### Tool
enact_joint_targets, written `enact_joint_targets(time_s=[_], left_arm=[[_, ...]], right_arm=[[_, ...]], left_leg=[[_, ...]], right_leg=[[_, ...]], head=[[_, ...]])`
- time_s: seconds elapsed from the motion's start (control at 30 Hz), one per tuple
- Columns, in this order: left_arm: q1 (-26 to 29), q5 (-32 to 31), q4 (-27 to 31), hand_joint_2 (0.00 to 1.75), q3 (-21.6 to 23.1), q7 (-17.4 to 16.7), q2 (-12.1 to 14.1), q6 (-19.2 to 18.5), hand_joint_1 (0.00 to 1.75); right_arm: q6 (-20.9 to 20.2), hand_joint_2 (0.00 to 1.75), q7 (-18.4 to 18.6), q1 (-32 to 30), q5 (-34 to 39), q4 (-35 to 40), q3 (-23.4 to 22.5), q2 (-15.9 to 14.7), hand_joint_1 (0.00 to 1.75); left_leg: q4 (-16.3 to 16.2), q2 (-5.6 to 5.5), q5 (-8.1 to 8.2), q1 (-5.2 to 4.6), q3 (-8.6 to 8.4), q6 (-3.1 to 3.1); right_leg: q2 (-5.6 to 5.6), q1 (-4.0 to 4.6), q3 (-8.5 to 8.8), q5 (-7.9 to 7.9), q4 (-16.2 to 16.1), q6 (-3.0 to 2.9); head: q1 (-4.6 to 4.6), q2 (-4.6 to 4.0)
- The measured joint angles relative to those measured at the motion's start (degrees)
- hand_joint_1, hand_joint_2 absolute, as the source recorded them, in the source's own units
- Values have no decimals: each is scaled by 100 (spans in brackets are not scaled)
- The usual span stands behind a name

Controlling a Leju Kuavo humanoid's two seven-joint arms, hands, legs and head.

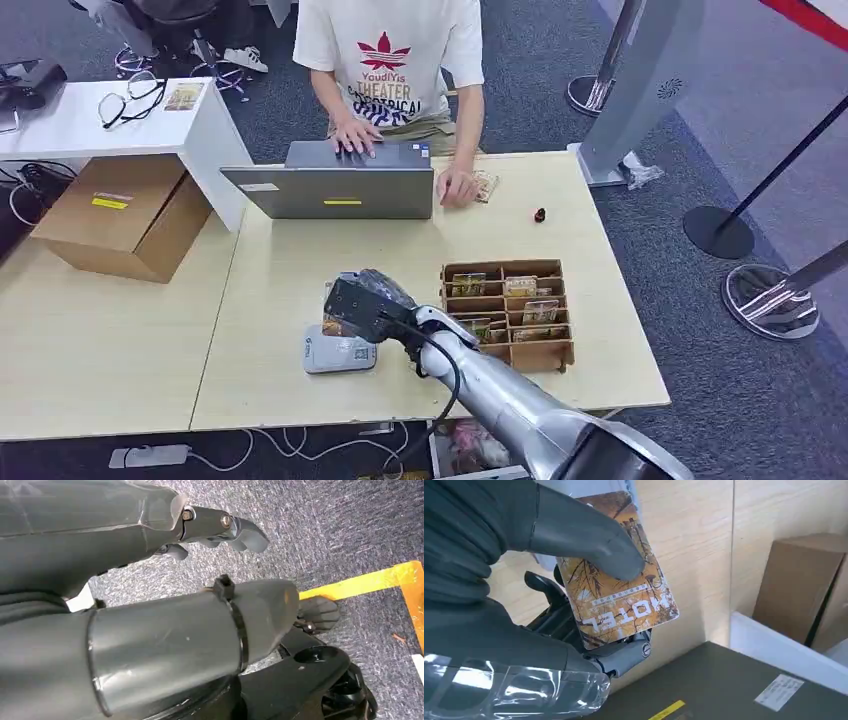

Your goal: Pass the card to the sensor for recognition and then transmit it.

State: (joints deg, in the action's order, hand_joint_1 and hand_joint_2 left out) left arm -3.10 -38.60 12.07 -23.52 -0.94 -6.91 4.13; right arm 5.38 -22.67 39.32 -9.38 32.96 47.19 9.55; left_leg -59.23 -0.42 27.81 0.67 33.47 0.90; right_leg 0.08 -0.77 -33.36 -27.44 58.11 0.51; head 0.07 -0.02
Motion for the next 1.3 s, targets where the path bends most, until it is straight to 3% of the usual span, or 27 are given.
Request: enact_joint_targets(time_s=[0.6, 1.03, 1.3], left_arm=[[84, 110, -29, 0, -149, 11, 0, 61, 0], [84, 107, -31, 0, -162, 15, 0, 109, 0], [82, 105, -31, 0, -175, 15, 0, 111, 0]], right_arm=[[-315, 175, 87, -360, 516, -389, -671, -280, 175], [-430, 175, 105, -364, 487, -398, -765, -227, 175], [-642, 175, 168, -397, 330, -413, -759, -7, 175]], left_leg=[[0, -1, 0, 0, 1, -1], [0, -1, 0, -1, 1, -1], [1, 0, 0, 3, 3, 0]], right_leg=[[-2, 0, 0, 0, -1, 0], [-2, -1, 4, 2, -1, 3], [0, 2, -1, 0, 0, 1]], head=[[2, 0], [0, 0], [0, 0]])
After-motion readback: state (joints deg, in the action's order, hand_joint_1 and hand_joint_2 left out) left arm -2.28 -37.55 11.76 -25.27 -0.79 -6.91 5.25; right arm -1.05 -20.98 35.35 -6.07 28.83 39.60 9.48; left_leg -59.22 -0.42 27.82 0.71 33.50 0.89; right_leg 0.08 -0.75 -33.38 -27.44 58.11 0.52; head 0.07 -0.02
